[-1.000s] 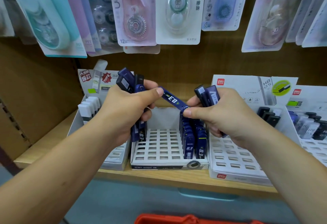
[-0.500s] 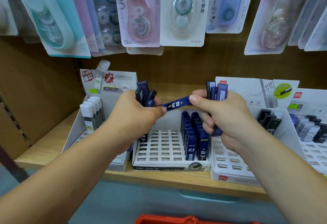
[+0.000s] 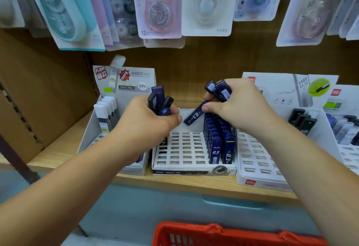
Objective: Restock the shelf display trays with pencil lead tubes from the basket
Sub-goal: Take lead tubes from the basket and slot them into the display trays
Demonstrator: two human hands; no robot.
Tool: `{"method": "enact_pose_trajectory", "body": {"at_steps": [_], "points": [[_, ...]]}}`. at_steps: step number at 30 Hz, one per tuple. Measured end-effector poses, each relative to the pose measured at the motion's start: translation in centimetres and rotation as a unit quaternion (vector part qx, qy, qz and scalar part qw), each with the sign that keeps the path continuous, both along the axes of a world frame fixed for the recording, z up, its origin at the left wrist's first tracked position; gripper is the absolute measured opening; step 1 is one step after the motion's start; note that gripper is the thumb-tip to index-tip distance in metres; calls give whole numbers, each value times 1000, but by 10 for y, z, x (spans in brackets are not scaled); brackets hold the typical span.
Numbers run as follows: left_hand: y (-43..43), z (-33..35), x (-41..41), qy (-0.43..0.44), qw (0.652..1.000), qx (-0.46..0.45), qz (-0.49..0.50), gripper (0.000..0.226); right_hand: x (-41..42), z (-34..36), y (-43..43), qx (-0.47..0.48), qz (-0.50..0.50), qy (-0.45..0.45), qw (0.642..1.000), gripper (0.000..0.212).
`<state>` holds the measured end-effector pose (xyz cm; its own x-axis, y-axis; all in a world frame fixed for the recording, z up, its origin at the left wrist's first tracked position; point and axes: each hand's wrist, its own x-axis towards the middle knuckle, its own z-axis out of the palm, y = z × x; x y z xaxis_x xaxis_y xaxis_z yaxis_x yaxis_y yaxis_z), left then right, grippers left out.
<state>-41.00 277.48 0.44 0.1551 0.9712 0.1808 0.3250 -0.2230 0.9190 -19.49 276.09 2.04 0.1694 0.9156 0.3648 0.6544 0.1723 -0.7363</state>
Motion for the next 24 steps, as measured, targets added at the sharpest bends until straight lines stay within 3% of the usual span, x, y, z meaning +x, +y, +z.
{"method": "enact_pose_trajectory", "body": {"at_steps": [4,7,14,24], "points": [[-12,1,0,64,996,-25,-61,8,-4,-5,8,-24,3,-68,997,12],[-15,-1,1,62,993,-52,-83,10,-2,-2,9,-38,24,-89,995,9],[-14,-11,4,-57,980,-139,-132,20,1,-6,6,-27,32,-78,996,4],[-13,-5,8,-262,937,-165,-161,15,2,-1,3,-54,48,-138,988,4]]}}
